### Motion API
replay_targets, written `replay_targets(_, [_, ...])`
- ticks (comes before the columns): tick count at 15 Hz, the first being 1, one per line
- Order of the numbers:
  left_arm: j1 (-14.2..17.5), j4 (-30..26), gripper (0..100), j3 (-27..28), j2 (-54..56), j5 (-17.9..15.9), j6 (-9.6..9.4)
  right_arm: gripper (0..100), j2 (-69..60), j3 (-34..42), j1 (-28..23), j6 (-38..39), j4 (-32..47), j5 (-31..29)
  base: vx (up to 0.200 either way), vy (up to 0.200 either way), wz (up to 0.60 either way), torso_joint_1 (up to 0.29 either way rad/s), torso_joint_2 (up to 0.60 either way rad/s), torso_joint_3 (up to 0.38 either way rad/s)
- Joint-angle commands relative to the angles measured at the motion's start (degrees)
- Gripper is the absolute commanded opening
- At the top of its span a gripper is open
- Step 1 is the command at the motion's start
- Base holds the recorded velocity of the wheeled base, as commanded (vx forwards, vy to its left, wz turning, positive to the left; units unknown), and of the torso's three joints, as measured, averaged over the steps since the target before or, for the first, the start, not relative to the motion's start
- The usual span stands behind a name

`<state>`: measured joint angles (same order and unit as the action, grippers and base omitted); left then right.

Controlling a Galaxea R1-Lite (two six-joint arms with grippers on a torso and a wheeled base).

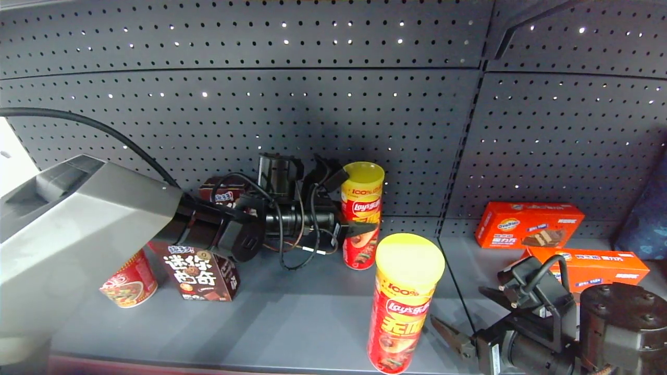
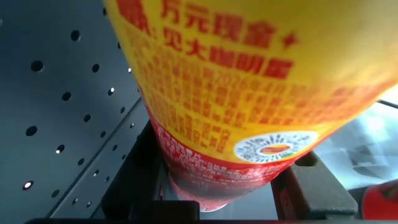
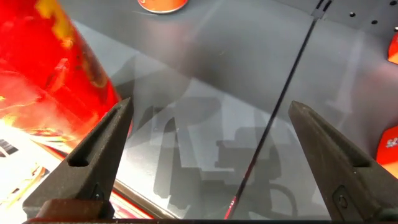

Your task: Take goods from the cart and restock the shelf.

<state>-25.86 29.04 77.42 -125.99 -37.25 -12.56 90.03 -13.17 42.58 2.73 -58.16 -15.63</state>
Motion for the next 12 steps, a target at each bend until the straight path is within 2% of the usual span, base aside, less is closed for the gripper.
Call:
replay_targets(1, [0.1,0.1,0,0.4,-0.7,0.0,-0.01,100,0.2,0.0,-0.2,0.0,0.0,0.1,0.0,0.0,0.0,0.0,0.0,0.0])
replay_targets(4, [0.3,0.1,0,0.6,-1.0,0.1,-0.1,100,0.2,0.0,-0.2,0.0,0.0,0.1,0.0,0.0,0.0,0.0,0.0,0.0])
replay_targets(5, [0.3,0.3,100,0.7,-1.0,0.2,-0.1,100,0.2,0.1,-0.2,0.0,0.0,0.0,0.0,0.0,0.0,0.0,0.0,0.0])
replay_targets(9, [0.5,0.6,100,-0.2,0.3,0.6,-0.19,100,0.3,0.9,-0.2,0.0,0.0,0.0,0.0,0.0,0.0,0.0,0.0,0.0])
replay_targets(11, [0.6,0.6,100,-2.6,2.9,0.9,-0.36,100,0.6,0.9,-0.2,0.0,0.0,0.1,0.0,0.0,0.0,0.0,0.0,0.0])
replay_targets(12, [1.7,0.6,100,-7.1,5.8,0.9,-2.39,100,0.7,0.9,-0.2,0.0,0.1,0.0,0.0,0.0,0.0,0.0,0.0,0.0])
